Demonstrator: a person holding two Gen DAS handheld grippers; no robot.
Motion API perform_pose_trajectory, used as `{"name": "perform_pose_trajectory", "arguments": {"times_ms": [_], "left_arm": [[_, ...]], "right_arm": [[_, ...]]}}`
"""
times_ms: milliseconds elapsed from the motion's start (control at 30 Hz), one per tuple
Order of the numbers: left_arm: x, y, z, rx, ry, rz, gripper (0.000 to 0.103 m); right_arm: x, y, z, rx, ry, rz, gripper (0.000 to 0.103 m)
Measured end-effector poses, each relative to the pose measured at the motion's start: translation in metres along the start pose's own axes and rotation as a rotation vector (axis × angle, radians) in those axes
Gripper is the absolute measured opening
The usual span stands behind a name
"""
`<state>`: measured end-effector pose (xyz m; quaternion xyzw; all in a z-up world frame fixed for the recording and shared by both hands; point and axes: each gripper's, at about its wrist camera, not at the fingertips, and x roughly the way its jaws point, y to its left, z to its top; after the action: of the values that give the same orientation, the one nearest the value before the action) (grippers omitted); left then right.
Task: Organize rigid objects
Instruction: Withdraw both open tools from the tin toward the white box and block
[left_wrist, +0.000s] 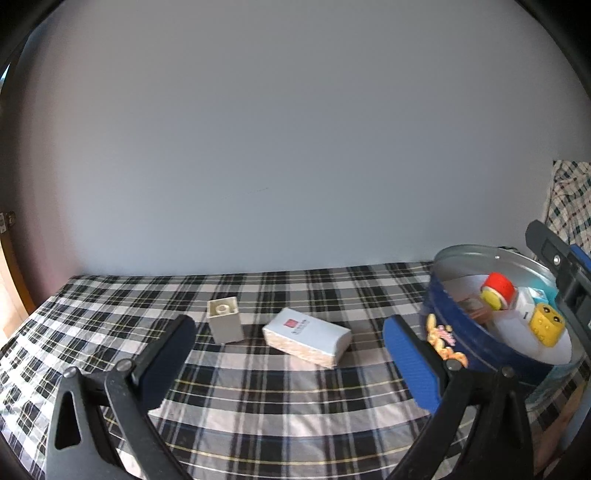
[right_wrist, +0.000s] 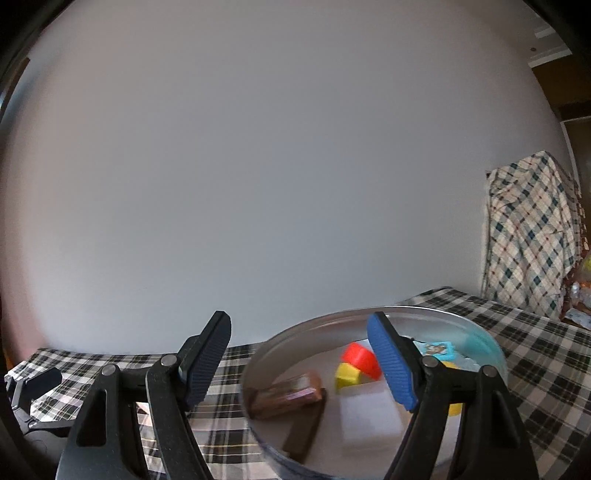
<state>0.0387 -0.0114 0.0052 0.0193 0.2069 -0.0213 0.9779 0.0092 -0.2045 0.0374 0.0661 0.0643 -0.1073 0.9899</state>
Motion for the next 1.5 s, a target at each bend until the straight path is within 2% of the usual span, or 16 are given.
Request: {"name": "perform_pose_trajectory", "arguments": {"times_ms": [367, 633, 867, 1000, 1100, 1333, 1500], "left_arm": [[0.015, 0.035, 0.003, -0.030, 0.027, 0.062, 0.102], [0.036, 0.088, 0.004, -0.089, 0.070, 0.164, 0.102], [0.054, 0.130, 0.002, -0.167, 0.135, 0.251, 0.102], [0.061, 0.140, 0.001, -0.182, 0.167, 0.259, 0.102], [0.065, 0.140, 0.001, -0.181, 0.184, 0.250, 0.102], [0.075, 0.136, 0.001, -0.152, 0.226, 0.244, 0.102], [0.077, 0.135, 0.000, -0.148, 0.234, 0.233, 0.102]], "right_arm": [[0.024, 0.030, -0.005, -0.015, 0.056, 0.059, 0.078], [0.052, 0.057, -0.012, -0.056, 0.145, 0.122, 0.078], [0.072, 0.099, -0.022, -0.168, 0.247, 0.266, 0.078], [0.087, 0.123, -0.029, -0.246, 0.335, 0.349, 0.078], [0.102, 0.139, -0.039, -0.302, 0.447, 0.400, 0.078], [0.138, 0.155, -0.065, -0.313, 0.676, 0.465, 0.078], [0.145, 0.169, -0.077, -0.392, 0.724, 0.446, 0.077]]}}
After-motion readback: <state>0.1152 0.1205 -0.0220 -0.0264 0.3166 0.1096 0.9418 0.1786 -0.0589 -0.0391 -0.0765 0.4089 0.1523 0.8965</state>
